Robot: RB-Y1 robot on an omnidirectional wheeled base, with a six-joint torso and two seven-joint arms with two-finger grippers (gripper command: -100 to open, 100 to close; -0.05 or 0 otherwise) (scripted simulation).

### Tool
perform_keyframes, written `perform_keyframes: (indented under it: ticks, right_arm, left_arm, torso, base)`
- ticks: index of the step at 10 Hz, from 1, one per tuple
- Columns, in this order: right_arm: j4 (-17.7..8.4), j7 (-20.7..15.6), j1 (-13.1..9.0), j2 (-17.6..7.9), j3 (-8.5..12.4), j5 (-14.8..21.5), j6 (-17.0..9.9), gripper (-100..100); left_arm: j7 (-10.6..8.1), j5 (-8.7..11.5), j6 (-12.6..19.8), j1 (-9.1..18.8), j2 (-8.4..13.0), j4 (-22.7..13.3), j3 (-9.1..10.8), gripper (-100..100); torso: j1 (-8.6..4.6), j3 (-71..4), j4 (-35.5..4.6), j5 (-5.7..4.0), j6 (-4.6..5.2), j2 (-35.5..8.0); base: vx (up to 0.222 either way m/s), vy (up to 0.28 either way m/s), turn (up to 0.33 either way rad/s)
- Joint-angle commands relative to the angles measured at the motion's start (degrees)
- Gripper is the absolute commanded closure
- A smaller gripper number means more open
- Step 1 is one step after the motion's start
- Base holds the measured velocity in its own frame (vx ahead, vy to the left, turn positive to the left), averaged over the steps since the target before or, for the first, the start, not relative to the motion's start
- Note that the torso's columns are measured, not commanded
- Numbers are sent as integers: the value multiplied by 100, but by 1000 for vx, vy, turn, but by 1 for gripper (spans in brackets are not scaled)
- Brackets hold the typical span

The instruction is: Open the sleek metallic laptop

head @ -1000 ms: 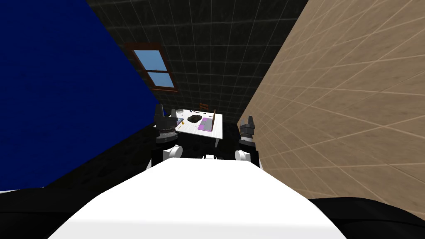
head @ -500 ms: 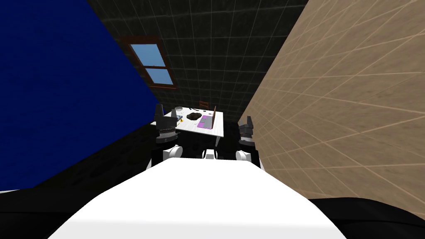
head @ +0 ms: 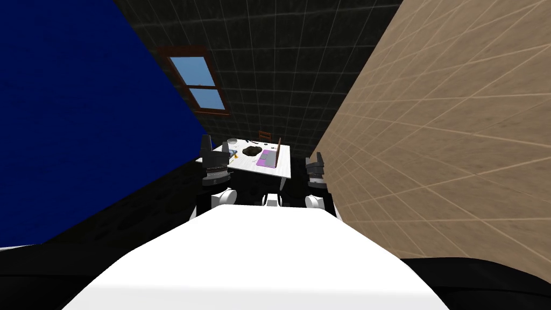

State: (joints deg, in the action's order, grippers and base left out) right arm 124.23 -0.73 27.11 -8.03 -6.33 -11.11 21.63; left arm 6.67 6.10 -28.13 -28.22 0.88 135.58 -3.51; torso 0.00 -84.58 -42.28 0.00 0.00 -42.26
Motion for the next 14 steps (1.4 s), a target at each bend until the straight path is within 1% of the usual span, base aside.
perform_keyframes:
  ticks: [1,3,4,5,6,7,8,9,10,11,12,13,14]
  right_arm:
    - [-127,335,-74,-105,-78,-210,13,-100]
    - [-344,702,-192,-193,-185,-496,53,-100]
    - [-344,756,-192,-193,-185,-496,53,-100]
    - [-460,983,-256,-224,-242,-650,74,-100]
    - [-581,1132,-322,-247,-301,-810,97,-100]
    - [-581,1218,-322,-247,-301,-810,97,-100]
    - [-708,1425,-390,-265,-363,-976,120,-100]
    - [-708,1462,-390,-265,-363,-976,120,-100]
    - [-840,1692,-462,-277,-427,-1147,143,-100]
    - [-840,1715,-462,-277,-427,-1147,143,-100]
    - [-978,1951,-536,-285,-492,-1323,167,-100]
    - [-978,1974,-536,-285,-492,-1323,167,-100]
    - [-1122,2216,-612,-288,-559,-1503,190,-100]
  left_arm:
    - [0,0,0,0,0,0,0,0]
    - [0,0,0,0,0,0,0,0]
    - [0,0,0,0,0,0,0,0]
    - [0,0,0,0,0,0,0,0]
    - [0,0,0,0,0,0,0,0]
    - [0,0,0,0,0,0,0,0]
    - [0,0,0,0,0,0,0,0]
    - [0,0,0,0,0,0,0,0]
    - [0,0,0,0,0,0,0,0]
    - [0,0,0,0,0,0,0,0]
    - [0,0,0,0,0,0,0,0]
    - [0,0,0,0,0,0,0,0]
    - [0,0,0,0,0,0,0,0]
  torso:
    - [1,0,0,0,0,-1]
    - [-1,4,-2,0,0,-6]
    - [1,3,-1,0,0,-4]
    - [0,2,-1,0,0,-3]
    - [-1,1,0,0,0,-1]
    - [2,-1,0,0,0,2]
    - [1,0,0,1,0,-1]
    - [2,2,-1,0,0,-3]
    - [-1,3,-1,0,0,-5]
    - [0,2,-1,0,0,-3]
    - [-1,2,-1,0,0,-3]
    - [0,1,-1,0,0,-1]
    - [0,1,-1,0,0,-3]
  base:
    - [15,16,4]
    - [11,17,10]
    - [11,14,4]
    - [15,11,8]
    - [25,19,13]
    - [19,17,6]
    - [15,20,8]
    - [12,14,5]
    - [15,17,10]
    - [13,13,5]
    - [15,13,9]
    - [12,12,6]
    - [15,13,9]
